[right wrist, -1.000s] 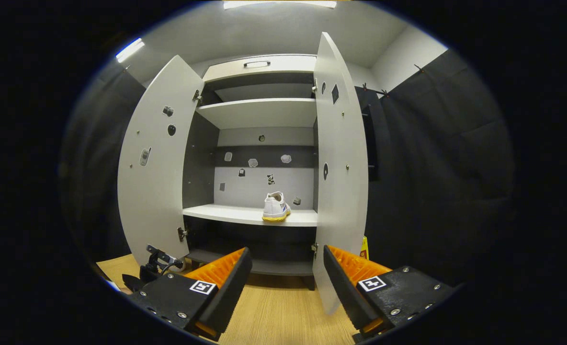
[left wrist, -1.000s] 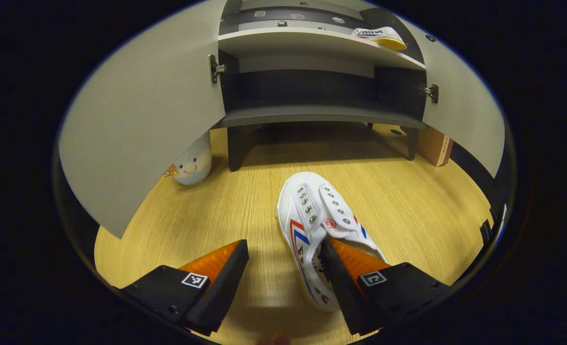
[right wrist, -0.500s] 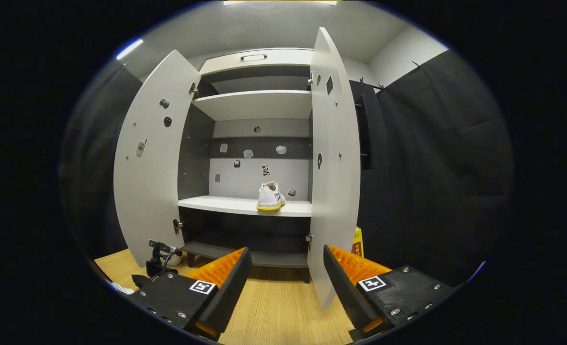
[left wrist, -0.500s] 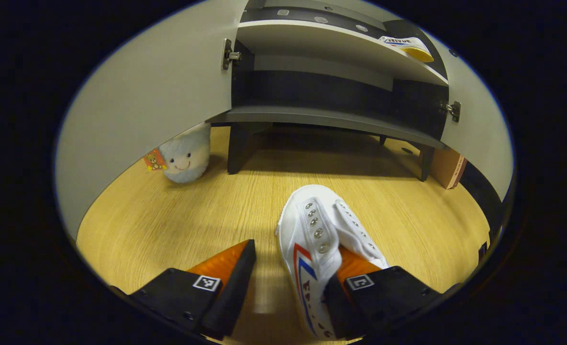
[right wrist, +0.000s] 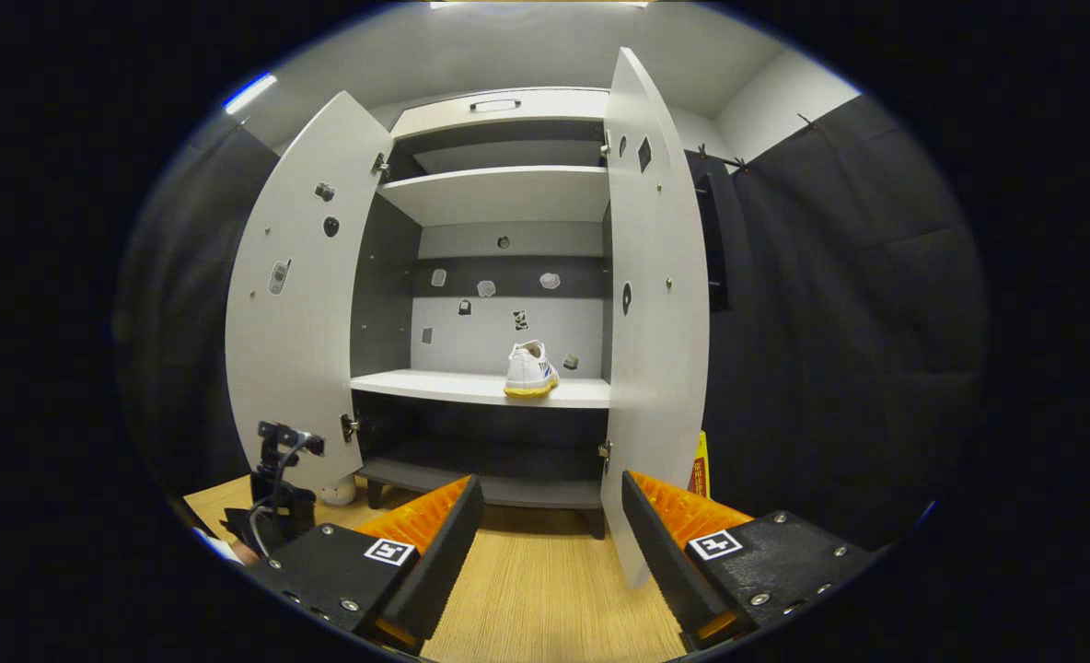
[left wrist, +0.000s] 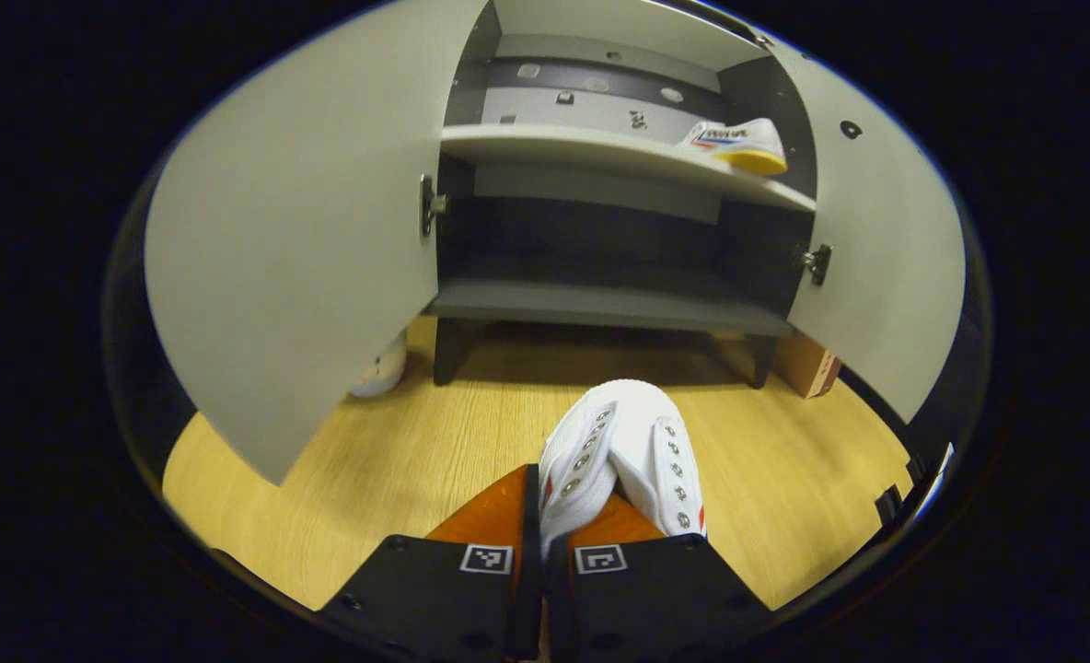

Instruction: Grab one shoe with the right hand and put it into the shoe cabinet, grab the other shoe with the left hand and put it into the shoe cabinet; then close the right door with the right hand and the left door with the left hand.

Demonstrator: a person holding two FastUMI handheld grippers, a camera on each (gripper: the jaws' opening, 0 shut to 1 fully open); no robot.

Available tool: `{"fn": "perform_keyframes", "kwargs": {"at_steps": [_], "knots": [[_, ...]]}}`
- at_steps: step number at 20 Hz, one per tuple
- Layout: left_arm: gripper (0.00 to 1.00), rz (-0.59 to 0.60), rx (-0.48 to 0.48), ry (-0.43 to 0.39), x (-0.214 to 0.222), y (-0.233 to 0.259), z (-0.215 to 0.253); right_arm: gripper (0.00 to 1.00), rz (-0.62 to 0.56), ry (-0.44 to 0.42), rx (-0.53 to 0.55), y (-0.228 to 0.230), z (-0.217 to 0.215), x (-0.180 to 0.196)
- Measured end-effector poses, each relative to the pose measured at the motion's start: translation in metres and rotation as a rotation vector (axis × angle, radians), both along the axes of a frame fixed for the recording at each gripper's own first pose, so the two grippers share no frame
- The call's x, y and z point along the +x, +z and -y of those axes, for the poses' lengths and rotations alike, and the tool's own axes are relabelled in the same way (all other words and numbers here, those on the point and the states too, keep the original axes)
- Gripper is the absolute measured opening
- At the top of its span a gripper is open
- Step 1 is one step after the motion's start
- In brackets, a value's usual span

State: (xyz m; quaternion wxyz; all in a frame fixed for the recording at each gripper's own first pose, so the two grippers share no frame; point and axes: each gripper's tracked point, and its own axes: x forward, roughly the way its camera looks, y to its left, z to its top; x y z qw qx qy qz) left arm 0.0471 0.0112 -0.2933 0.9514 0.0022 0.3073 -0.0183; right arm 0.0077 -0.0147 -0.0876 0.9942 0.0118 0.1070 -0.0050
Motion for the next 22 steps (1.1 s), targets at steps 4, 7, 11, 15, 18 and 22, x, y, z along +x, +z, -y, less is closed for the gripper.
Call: {"fn": "perform_keyframes", "kwargs": {"at_steps": [4, 7, 11, 15, 18, 22], "knots": [[0.10, 0.183, -0.070, 0.031, 0.020, 0.128, 0.002, 0.93, 0.001, -0.009, 0.002, 0.003, 0.002, 0.000], [0.10, 0.321, -0.091, 0.099, 0.039, 0.201, -0.016, 0.93, 0.006, -0.011, -0.006, 0.004, 0.004, -0.001], [0.10, 0.339, -0.111, 0.115, 0.066, 0.215, -0.026, 0.93, 0.032, -0.027, -0.038, 0.013, 0.009, -0.006], [0.10, 0.236, -0.099, 0.128, 0.090, 0.179, -0.014, 0.93, 0.059, -0.053, -0.059, 0.021, 0.019, -0.010], [0.11, 0.149, -0.052, 0.144, 0.095, 0.171, -0.008, 0.93, 0.061, -0.075, -0.057, 0.024, 0.029, -0.013], [0.11, 0.037, -0.016, 0.197, 0.096, 0.163, -0.008, 0.93, 0.053, -0.115, -0.070, 0.022, 0.046, -0.017]]}}
